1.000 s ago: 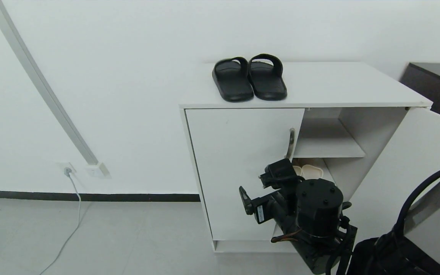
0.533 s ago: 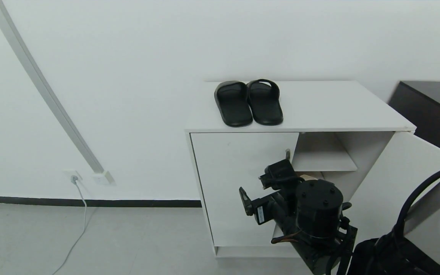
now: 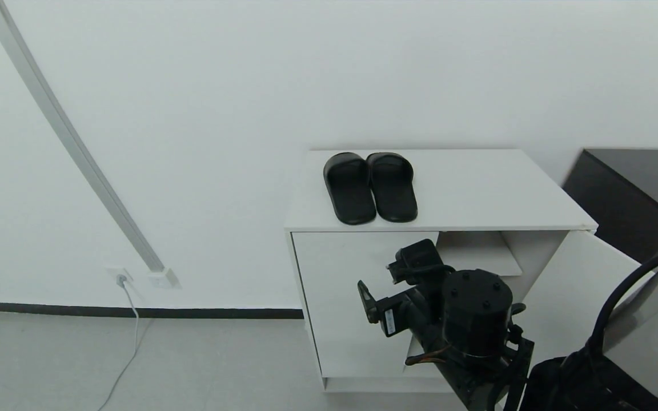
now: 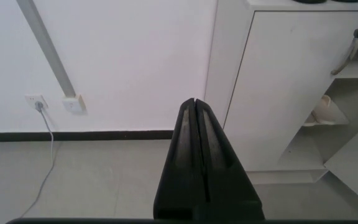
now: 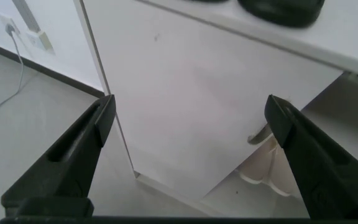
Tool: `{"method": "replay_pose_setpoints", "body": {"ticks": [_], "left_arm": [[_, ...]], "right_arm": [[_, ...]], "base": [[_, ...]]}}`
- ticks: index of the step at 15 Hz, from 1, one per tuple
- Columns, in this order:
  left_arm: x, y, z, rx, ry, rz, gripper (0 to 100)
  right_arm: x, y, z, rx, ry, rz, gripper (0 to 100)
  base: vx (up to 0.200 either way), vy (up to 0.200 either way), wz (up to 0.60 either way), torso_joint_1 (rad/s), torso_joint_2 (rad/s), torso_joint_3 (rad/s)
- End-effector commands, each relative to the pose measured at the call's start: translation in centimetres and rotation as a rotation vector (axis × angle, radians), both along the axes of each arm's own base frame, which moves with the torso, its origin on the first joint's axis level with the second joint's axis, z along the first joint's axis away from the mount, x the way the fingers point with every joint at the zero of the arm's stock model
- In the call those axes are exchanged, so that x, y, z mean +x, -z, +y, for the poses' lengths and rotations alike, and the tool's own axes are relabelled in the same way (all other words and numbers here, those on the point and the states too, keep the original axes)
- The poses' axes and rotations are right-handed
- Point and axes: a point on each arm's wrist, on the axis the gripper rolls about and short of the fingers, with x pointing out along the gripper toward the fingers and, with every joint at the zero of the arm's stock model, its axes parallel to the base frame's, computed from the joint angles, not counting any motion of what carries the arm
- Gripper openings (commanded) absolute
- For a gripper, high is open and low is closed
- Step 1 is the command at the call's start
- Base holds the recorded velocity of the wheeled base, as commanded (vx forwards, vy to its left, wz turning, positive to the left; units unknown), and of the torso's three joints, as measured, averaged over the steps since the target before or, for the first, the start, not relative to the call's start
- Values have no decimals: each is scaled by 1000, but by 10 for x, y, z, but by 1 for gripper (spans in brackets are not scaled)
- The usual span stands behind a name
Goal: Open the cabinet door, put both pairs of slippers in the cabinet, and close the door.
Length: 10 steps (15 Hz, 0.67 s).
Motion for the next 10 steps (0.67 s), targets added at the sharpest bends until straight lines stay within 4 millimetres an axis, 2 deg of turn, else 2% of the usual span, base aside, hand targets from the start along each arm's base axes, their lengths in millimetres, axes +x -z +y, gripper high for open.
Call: {"method": "replay_pose_setpoints", "body": {"ticks": [1, 5, 7, 10], "left_arm": [[0, 0, 0, 0, 0, 0, 0], [0, 0, 0, 0, 0, 0, 0], [0, 0, 0, 0, 0, -1, 0], [0, 0, 0, 0, 0, 0, 0]], "right_arm": [[0, 3, -1, -4, 1, 3, 100], [2, 1, -5, -10, 10, -36, 100], [7, -1, -1, -16, 7, -60, 100], [21, -26, 8, 7, 27, -12, 100]], "base": [[0, 0, 0, 276, -608, -334], [0, 0, 0, 211, -461, -254], [0, 0, 0, 51, -100, -58], [0, 0, 0, 0, 0, 0]]}}
